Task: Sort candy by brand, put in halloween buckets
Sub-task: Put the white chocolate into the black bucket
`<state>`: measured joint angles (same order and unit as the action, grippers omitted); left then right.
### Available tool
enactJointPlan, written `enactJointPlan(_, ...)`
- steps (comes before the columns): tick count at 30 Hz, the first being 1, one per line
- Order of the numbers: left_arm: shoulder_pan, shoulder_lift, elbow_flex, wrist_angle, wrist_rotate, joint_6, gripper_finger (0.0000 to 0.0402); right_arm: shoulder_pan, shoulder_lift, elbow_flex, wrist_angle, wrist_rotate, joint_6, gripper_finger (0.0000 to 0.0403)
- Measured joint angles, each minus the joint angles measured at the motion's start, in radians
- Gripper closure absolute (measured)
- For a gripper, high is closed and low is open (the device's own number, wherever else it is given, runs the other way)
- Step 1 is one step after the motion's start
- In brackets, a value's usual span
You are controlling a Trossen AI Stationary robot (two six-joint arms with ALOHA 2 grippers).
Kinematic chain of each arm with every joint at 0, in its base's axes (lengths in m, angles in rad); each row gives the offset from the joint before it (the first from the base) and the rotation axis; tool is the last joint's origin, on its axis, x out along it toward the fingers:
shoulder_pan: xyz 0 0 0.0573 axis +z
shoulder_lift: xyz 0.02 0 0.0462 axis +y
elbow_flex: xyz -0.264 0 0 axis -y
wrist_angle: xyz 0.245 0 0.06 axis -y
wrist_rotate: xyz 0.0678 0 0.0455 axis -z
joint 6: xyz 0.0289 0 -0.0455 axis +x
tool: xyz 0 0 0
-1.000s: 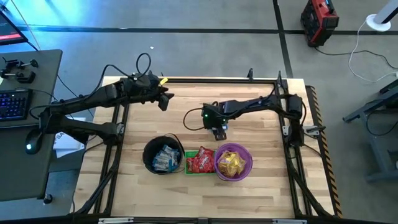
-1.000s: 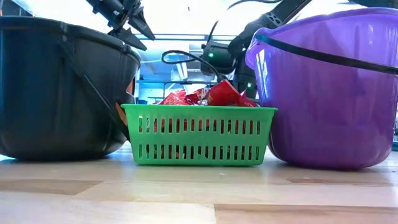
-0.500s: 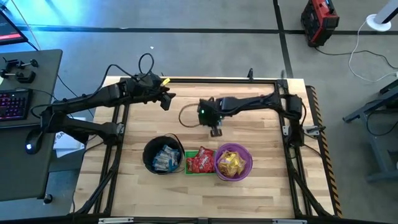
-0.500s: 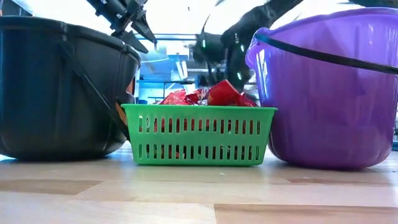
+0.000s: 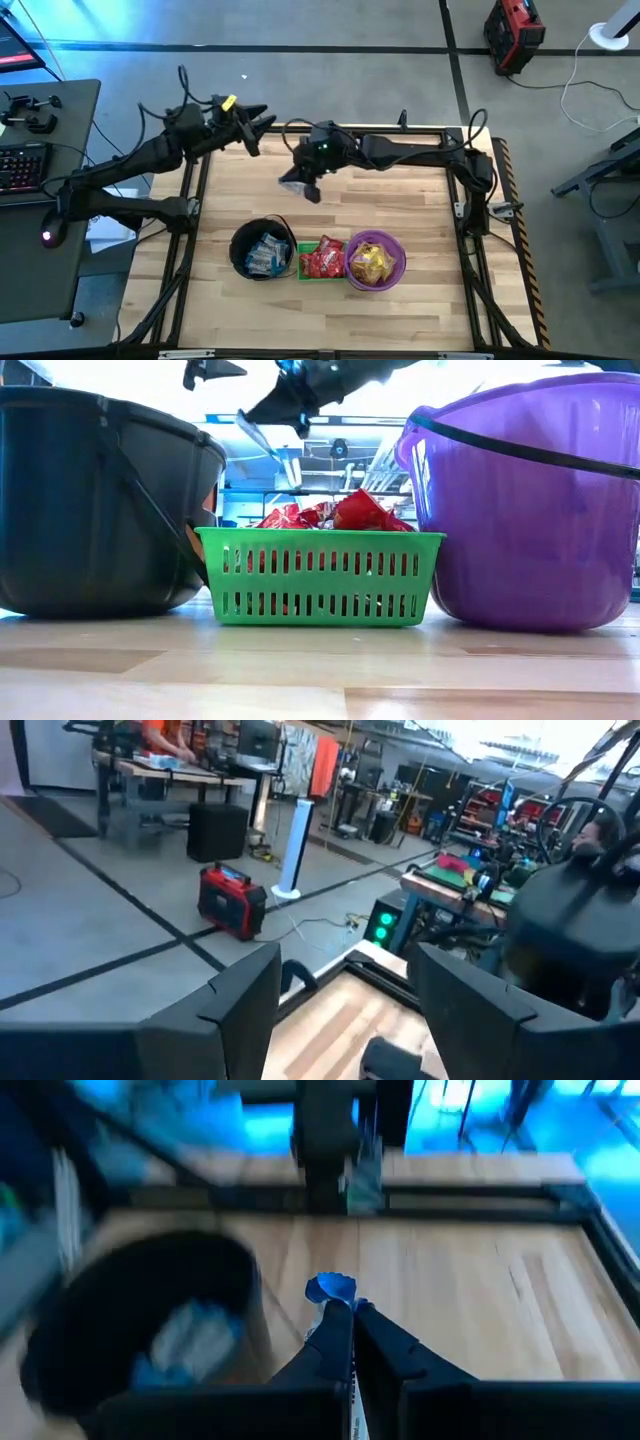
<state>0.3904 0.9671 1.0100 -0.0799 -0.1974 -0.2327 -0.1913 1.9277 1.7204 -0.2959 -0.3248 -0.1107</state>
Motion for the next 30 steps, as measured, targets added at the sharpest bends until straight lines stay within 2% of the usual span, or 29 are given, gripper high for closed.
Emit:
enactJointPlan(4, 0.003, -0.004, 0.0, -0.019, 0.003, 0.0, 0.0183, 0.043, 0.014, -0.001, 0.144, -0.044, 0.112, 0.0401)
enactJointPlan(10, -0.001, 0.019, 0.0, -0.033, 0.01, -0.031, 0.0183, 0.153, 0.097, 0.0, 0.304, -0.099, 0.135, 0.0402)
enactJointPlan(13, -0.001, 0.027, -0.001, -0.026, 0.017, -0.07, 0.0183, 0.163, 0.161, -0.001, 0.464, -0.185, 0.188, 0.0402)
enactJointPlan(16, -0.006, 0.027, -0.001, -0.028, 0.037, -0.095, 0.0183, 0.161, 0.218, -0.001, 0.57, -0.201, 0.251, 0.0402)
enactJointPlan(22, -0.038, 0.021, 0.0, -0.026, 0.042, -0.197, 0.0183, 0.217, 0.253, -0.001, 0.552, -0.195, 0.307, 0.0403)
enactJointPlan(26, -0.077, 0.022, 0.0, -0.026, 0.042, -0.275, 0.0183, 0.256, 0.254, -0.001, 0.46, -0.035, 0.317, 0.04)
enactJointPlan(30, -0.133, 0.022, 0.0, -0.025, 0.042, -0.348, 0.0183, 0.265, 0.255, -0.001, 0.403, 0.005, 0.404, 0.0359)
